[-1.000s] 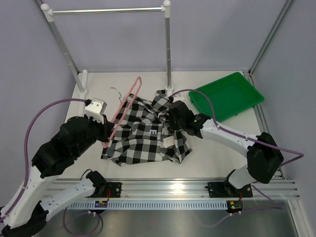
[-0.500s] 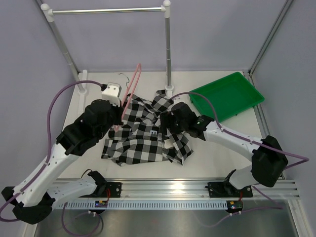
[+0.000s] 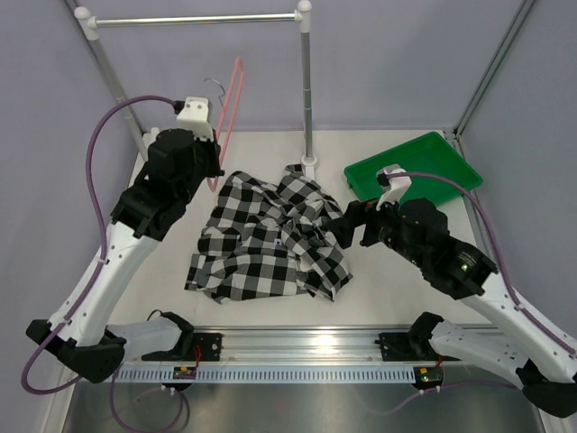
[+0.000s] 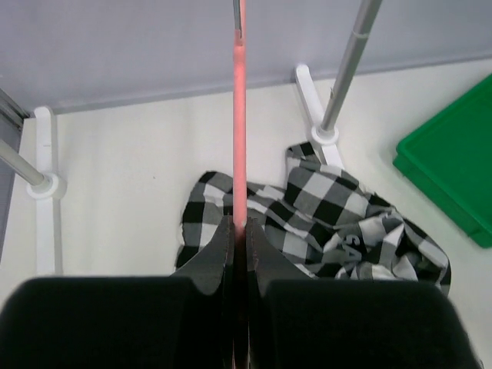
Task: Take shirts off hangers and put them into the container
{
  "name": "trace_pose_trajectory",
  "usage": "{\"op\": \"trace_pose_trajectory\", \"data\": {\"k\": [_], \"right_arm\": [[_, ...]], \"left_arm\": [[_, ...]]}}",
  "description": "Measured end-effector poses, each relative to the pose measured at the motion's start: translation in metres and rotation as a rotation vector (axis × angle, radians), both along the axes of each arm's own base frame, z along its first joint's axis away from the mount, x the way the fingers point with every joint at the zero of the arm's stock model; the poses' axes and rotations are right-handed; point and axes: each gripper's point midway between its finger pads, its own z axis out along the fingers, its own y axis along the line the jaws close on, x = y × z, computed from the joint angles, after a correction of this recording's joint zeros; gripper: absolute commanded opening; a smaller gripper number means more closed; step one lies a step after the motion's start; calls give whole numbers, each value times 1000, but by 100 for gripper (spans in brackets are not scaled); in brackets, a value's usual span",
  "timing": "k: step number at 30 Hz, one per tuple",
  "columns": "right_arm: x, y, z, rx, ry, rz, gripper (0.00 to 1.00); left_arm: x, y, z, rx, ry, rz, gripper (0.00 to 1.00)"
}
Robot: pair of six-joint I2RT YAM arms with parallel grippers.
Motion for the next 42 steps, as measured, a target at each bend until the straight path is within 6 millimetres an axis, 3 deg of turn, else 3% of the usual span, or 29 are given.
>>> {"op": "trace_pose_trajectory", "data": {"k": [4,7,17,24,32,42], "right_arm": [[-16,-22,26,48,-80,-11,99],[-25,-37,33,67,-124,-24,99],[-42,-57,25,78,-180,-19,99],[-44,-60,23,73,-191,-17,99],[-43,-58,15,59,-178,-14,99],[-43,-58,13,56,-175,-12,99]], "left_arm": [[25,9,23,-30,-44,16,0],[44,15,39,-46,-84,18,0],[93,41,71,-79,-171,21,0],[120,40,73,-95,-193,-22,0],[137,52,77,-102,-208,-37,0],[157,52,73,-104,-202,-70,0]]}}
